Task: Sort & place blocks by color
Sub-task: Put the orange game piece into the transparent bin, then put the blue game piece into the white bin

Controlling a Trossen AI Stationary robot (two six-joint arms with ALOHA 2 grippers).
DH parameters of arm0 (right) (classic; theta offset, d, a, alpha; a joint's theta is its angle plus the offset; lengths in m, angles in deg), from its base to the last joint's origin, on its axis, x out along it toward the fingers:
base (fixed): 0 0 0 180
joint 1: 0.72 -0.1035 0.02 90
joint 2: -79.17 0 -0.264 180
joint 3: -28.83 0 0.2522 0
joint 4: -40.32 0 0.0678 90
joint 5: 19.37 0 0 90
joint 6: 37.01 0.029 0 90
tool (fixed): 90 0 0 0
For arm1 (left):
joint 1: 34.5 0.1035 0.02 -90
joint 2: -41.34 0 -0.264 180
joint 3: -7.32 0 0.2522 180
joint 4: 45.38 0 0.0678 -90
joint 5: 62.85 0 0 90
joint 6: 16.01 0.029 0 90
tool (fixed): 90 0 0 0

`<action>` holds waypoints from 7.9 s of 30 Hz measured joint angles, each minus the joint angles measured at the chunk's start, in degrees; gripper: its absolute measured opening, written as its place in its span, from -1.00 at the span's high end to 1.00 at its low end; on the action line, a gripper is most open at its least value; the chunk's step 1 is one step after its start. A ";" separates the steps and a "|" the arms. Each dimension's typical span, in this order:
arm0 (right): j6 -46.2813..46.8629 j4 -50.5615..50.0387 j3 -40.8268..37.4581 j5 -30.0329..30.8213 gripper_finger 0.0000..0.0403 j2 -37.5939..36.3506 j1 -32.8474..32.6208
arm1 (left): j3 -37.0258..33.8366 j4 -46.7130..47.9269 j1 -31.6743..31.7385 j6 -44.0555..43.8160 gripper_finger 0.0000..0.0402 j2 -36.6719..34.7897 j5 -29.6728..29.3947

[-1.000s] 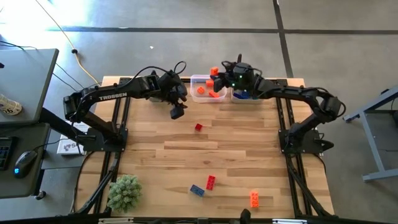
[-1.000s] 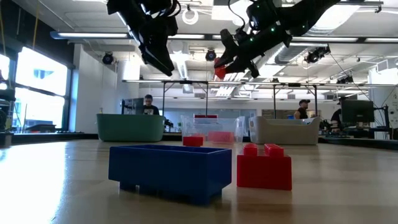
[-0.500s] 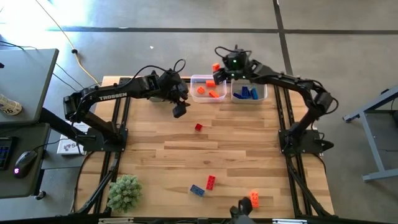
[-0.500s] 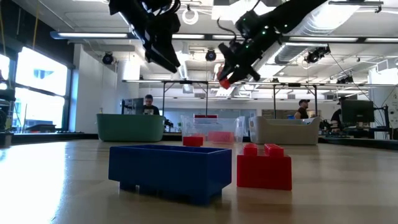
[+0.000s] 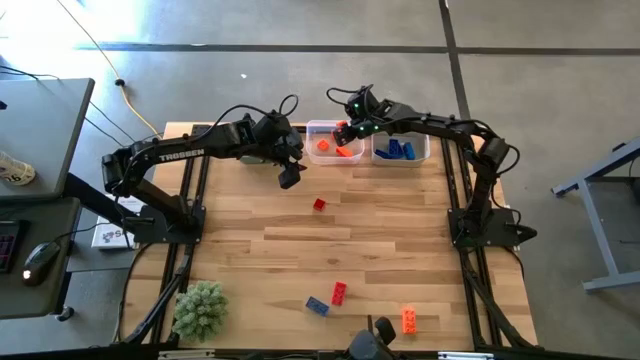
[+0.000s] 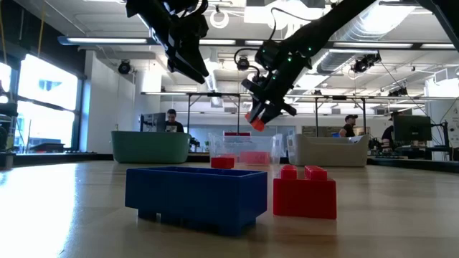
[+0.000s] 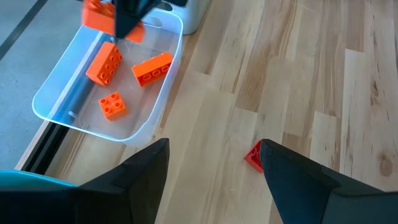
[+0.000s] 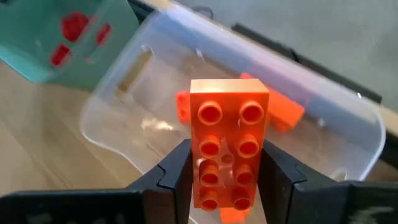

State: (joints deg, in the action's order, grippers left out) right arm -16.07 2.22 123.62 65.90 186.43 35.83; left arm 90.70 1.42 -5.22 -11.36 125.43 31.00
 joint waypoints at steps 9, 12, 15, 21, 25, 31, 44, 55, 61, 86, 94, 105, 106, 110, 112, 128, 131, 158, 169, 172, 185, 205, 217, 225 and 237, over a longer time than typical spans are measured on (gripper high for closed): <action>-0.37 -1.42 0.00 1.33 0.33 2.01 -0.21 | 0.02 0.08 -0.07 -0.02 -0.20 0.00 0.01; -0.39 -1.64 0.00 2.23 0.20 2.03 -0.21 | 0.02 0.09 -0.07 0.00 -0.20 0.00 0.42; -0.39 -1.56 0.00 2.97 0.13 2.03 -0.32 | 0.02 0.09 -0.07 0.00 -0.20 0.00 0.49; 1.14 -1.58 0.00 2.58 0.09 2.03 -0.32 | 0.01 0.09 -0.07 0.01 -0.20 0.00 -0.83; 2.94 -1.56 0.02 -0.40 0.09 1.82 -0.34 | 0.00 0.08 -0.07 0.04 -0.20 0.00 -3.37; 3.52 -5.77 4.35 -0.10 0.08 1.81 -1.68 | 0.01 0.07 -0.04 1.40 -0.27 0.00 -3.76; 2.27 -20.89 21.20 9.15 0.08 1.70 -5.40 | 0.00 0.23 -3.86 5.38 -0.37 0.00 1.94; 0.32 -38.51 32.56 17.90 0.08 1.70 -9.44 | 0.00 2.19 -13.18 9.03 -0.37 0.00 1.52; -2.08 -40.69 33.26 17.69 0.08 1.70 -11.08 | 0.00 2.29 -18.72 4.56 -0.37 0.00 1.51; -1.74 -43.33 33.29 11.60 0.08 1.70 -11.10 | 0.05 -9.07 -44.94 -7.37 -0.37 13.04 -9.65; -1.50 -44.01 33.29 11.77 0.08 1.70 -11.10 | -0.08 -13.49 -48.71 -10.52 -0.37 18.95 -9.49; -0.37 -45.68 33.22 13.33 0.08 1.73 -11.10 | 0.18 -19.92 -51.89 -12.64 -0.37 23.87 -8.61; -0.36 -45.71 33.22 13.35 0.08 1.73 -11.10 | -0.05 -19.32 -52.12 -12.59 -0.37 24.11 -8.79; -0.24 -45.75 33.22 13.37 0.08 1.73 -11.10 | 0.08 -20.33 -52.53 -12.61 -0.37 25.94 -8.30; -0.21 -45.74 33.22 13.37 0.08 1.73 -11.10 | -0.04 -20.75 -52.72 -13.02 -0.37 27.36 -7.25; -0.27 -45.74 33.22 13.68 0.08 1.75 -11.10 | 0.00 -24.52 -53.15 -13.51 -0.30 32.48 -10.90; -0.32 -45.74 33.22 14.12 0.08 1.75 -11.05 | 0.00 -24.31 -52.46 -13.45 -0.13 32.48 -10.90; -3.29 -46.57 33.22 7.34 0.08 1.75 -5.76 | -0.09 -4.03 -34.83 12.79 0.47 22.12 -7.10; -3.46 -44.39 33.22 -10.20 0.08 1.77 -0.33 | -0.04 -4.57 -19.41 22.53 0.47 13.76 -7.10; -3.44 -44.38 33.22 -15.06 0.08 1.77 0.21 | -0.04 -5.49 -15.35 24.49 0.47 12.07 -7.09; -3.44 -43.02 33.22 -26.01 0.08 1.77 -2.05 | -0.02 -15.24 -3.86 28.74 0.47 8.70 -5.75; 1.08 -41.02 33.22 -21.70 0.08 1.77 -4.48 | -0.02 -26.13 -2.67 32.70 0.47 8.70 -5.76; 0.85 -42.54 33.22 -21.34 0.10 1.77 -4.48 | -0.02 -32.76 -2.65 35.01 0.47 8.70 -9.63; 0.24 -42.45 33.22 -20.77 0.59 1.70 -4.48 | -0.02 -32.65 -2.67 35.45 0.47 8.75 -9.62; -0.43 -42.94 33.19 -15.60 0.64 1.83 -4.60 | 0.06 -33.55 -2.71 34.60 0.02 8.74 -10.47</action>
State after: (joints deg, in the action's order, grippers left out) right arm -16.50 -40.73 156.82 50.30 188.27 31.23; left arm 90.76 -32.13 -7.93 23.24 134.17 20.53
